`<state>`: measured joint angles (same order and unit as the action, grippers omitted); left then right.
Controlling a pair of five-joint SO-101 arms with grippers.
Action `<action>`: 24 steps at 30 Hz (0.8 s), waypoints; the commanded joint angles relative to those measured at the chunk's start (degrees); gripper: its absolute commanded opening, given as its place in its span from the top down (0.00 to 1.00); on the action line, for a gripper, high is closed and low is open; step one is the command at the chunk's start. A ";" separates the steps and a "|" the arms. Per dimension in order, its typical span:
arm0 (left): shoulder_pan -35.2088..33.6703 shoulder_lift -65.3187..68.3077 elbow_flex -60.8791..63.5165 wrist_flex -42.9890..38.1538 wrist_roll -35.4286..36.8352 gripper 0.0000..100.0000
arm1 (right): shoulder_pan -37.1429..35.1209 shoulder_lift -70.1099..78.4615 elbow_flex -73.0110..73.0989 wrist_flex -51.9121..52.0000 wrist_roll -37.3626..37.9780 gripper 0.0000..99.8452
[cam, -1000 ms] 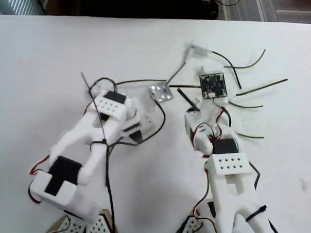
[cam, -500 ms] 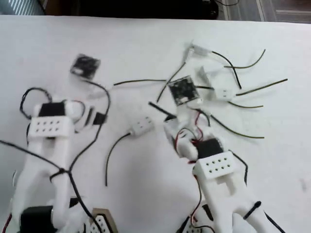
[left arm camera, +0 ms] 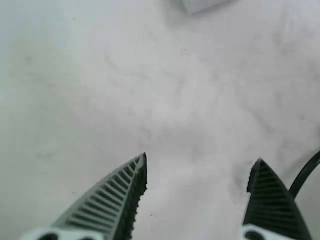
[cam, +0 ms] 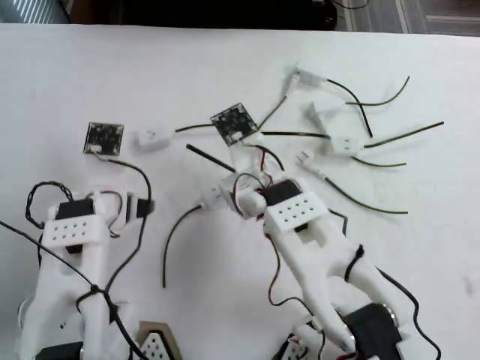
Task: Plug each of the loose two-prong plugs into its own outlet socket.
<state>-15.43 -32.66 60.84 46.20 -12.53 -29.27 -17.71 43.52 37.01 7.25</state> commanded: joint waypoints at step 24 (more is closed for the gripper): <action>-1.98 -1.89 0.18 -0.88 0.62 0.68 | -0.22 10.15 -3.16 -7.69 4.04 0.98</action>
<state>-16.92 -32.75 61.10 46.02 -12.53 -29.98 -7.69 42.64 29.71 10.86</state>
